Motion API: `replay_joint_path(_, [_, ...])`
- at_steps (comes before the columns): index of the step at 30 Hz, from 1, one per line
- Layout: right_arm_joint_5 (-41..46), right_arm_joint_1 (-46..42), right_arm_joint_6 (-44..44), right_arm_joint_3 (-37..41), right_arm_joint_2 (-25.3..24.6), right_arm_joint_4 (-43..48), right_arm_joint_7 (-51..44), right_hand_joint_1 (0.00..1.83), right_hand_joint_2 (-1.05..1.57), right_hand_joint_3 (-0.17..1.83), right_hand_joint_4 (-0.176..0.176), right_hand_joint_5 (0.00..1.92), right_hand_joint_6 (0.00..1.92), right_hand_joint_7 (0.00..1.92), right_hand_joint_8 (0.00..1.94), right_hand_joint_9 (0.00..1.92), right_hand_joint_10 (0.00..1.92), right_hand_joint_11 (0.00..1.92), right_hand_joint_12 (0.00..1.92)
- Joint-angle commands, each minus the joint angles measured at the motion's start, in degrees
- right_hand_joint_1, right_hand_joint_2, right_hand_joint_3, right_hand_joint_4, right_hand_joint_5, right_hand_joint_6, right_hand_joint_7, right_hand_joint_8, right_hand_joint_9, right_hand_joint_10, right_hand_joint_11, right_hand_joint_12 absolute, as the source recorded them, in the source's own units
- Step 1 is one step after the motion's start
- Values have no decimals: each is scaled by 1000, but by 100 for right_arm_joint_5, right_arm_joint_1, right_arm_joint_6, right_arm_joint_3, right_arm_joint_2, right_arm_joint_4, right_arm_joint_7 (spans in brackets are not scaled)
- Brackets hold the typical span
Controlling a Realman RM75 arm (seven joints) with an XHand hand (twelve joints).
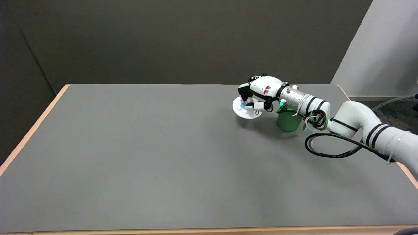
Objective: Place the white cup lid onto the cup.
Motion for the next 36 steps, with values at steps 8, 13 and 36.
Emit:
replay_joint_path(8, [-52, 187, 336, 140, 683, -443, 379, 1145, 1232, 75, -28, 591, 1564, 811, 1256, 721, 865, 389, 1319])
replay_joint_path(13, [-36, 235, 464, 150, 877, -630, 405, 1140, 1207, 142, -29, 583, 1585, 800, 1277, 719, 872, 361, 1416])
replay_joint_path(36, [-12, -38, 1199, 406, 1588, -1322, 693, 1153, 1190, 138, -29, 615, 1553, 834, 1232, 791, 840, 422, 1384])
